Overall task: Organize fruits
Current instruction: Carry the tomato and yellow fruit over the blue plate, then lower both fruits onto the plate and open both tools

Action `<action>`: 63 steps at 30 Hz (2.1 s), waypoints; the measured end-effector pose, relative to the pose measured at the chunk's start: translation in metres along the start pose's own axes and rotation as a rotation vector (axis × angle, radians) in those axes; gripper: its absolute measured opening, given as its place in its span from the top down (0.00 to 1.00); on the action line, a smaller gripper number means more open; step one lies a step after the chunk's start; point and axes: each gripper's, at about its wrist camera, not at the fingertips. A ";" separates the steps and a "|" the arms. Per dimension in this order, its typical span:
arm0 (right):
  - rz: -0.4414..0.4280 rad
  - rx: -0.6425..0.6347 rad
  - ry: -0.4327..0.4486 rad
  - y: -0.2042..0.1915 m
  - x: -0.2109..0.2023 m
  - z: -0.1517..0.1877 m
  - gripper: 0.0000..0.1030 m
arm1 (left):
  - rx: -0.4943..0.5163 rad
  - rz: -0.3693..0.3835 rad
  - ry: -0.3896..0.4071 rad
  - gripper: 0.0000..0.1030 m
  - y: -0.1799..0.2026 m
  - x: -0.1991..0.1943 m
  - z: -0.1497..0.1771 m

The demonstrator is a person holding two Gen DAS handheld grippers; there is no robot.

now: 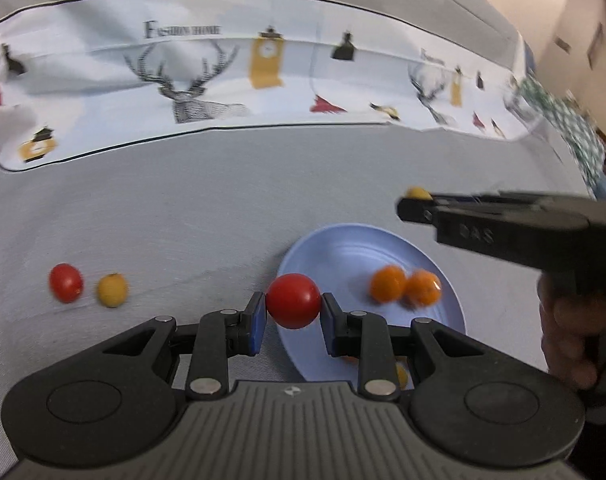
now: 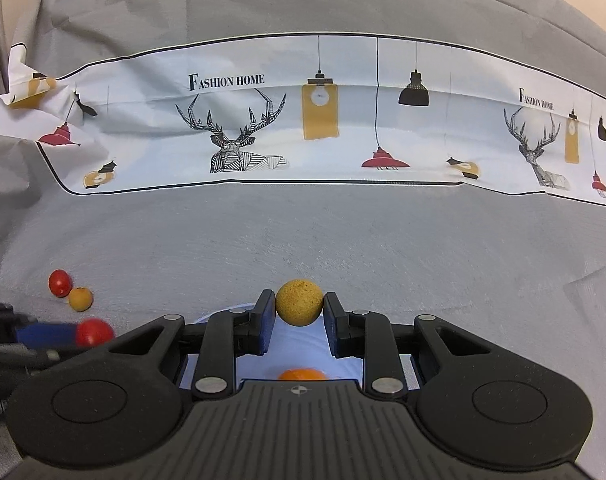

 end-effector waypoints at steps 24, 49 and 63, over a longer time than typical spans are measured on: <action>-0.012 -0.013 -0.009 -0.003 0.003 0.001 0.74 | 0.086 0.051 -0.035 0.69 0.028 0.012 0.005; -0.024 -0.031 -0.020 -0.005 0.005 0.003 0.73 | 0.185 0.091 -0.089 0.69 0.048 0.023 0.017; -0.036 -0.038 -0.018 -0.007 0.006 0.001 0.73 | 0.191 0.096 -0.085 0.68 0.050 0.022 0.018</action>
Point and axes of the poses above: each gripper's, at about its wrist camera, not at the fingertips, and x roughly the way its jaws point, y to its right, z to its underside, and after that the axes turned 9 degrees about y, right-handed
